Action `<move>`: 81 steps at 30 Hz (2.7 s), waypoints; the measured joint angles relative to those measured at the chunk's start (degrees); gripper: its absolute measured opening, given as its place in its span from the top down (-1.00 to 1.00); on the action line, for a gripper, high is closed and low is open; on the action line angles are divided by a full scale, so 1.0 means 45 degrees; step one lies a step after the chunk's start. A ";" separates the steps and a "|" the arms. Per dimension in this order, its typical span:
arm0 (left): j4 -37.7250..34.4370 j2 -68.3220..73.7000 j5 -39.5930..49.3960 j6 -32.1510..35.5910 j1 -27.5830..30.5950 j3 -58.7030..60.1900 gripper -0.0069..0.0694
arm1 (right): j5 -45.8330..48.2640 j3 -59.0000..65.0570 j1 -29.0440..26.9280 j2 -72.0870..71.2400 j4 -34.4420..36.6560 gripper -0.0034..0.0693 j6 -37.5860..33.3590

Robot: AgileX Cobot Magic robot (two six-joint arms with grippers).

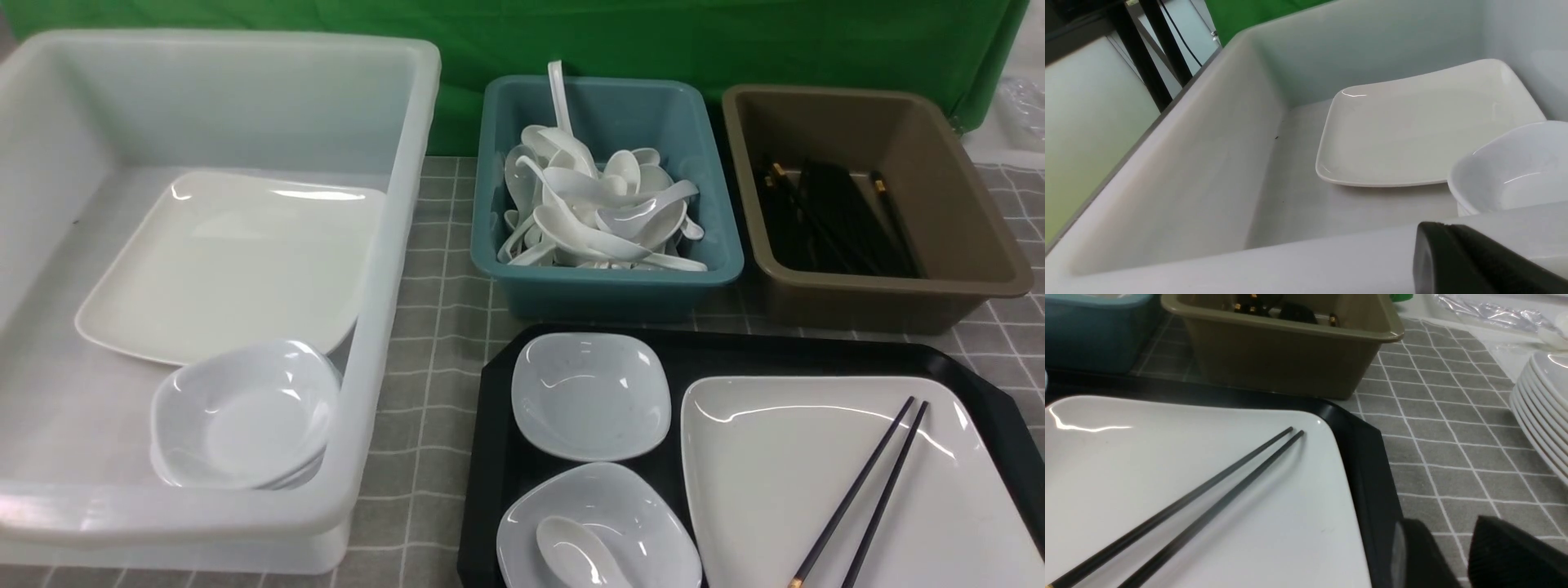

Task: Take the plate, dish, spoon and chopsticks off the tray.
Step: Use the right arm to grab a pair of chopsticks from the plate

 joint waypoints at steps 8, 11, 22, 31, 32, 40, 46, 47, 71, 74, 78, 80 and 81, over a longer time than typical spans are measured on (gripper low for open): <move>0.1204 0.0000 -0.0286 0.0212 -0.0010 0.0000 0.77 | -0.0496 0.0000 0.0000 0.0000 0.0547 0.25 0.0896; 0.0255 0.0000 -0.2558 -0.0086 -0.0024 0.0003 0.77 | -0.2009 0.0000 0.0000 0.0000 0.2447 0.25 0.4165; -0.1570 0.0000 -1.1070 -0.5969 -0.0037 0.0003 0.77 | -0.3961 0.0000 0.0000 0.0000 0.3739 0.26 0.8753; -0.0629 0.0000 -1.1623 -0.7627 -0.0037 0.0003 0.77 | -0.6709 -0.1104 0.0000 0.0013 0.3586 0.27 0.7372; -0.0607 0.0000 -1.1749 -0.7627 -0.0037 0.0003 0.77 | -0.6555 -0.1693 0.0000 0.0111 0.3412 0.30 0.6937; -0.1066 0.0000 -1.2277 -0.7567 -0.0037 0.0003 0.77 | -0.1694 -0.7944 0.0000 0.4238 0.2729 0.82 0.1834; -0.2446 0.0000 -1.1876 -0.7668 -0.0037 0.0003 0.77 | 0.3683 -1.0800 0.0000 0.8908 0.2729 0.83 0.1215; -0.2572 0.0000 -1.1823 -0.7603 -0.0037 0.0003 0.77 | 0.5046 -1.1177 0.0000 0.9860 0.2747 0.83 0.1088; -1.0017 1.1771 1.0996 0.3058 -0.0126 -1.2142 0.80 | 0.5911 -1.2089 0.3560 1.9327 0.2930 -0.56 0.1582; -0.9444 1.2610 1.1352 0.3270 -0.0818 -1.2154 0.82 | 0.5750 -1.2089 0.3560 1.9992 0.2144 -0.81 0.2649; -0.8146 1.2935 1.0891 0.2606 -0.2878 -1.2166 0.82 | 0.5408 -1.2089 0.3560 2.0642 0.1386 -0.88 0.3954; -0.7423 1.3034 1.0509 0.1917 -0.3950 -1.2167 0.82 | 0.5210 -1.2089 0.3560 2.0844 0.1332 -0.88 0.4272; -0.6869 1.3127 1.0199 0.1364 -0.4617 -1.2179 0.82 | 0.5067 -1.2089 0.3560 2.0986 0.1332 -0.88 0.4432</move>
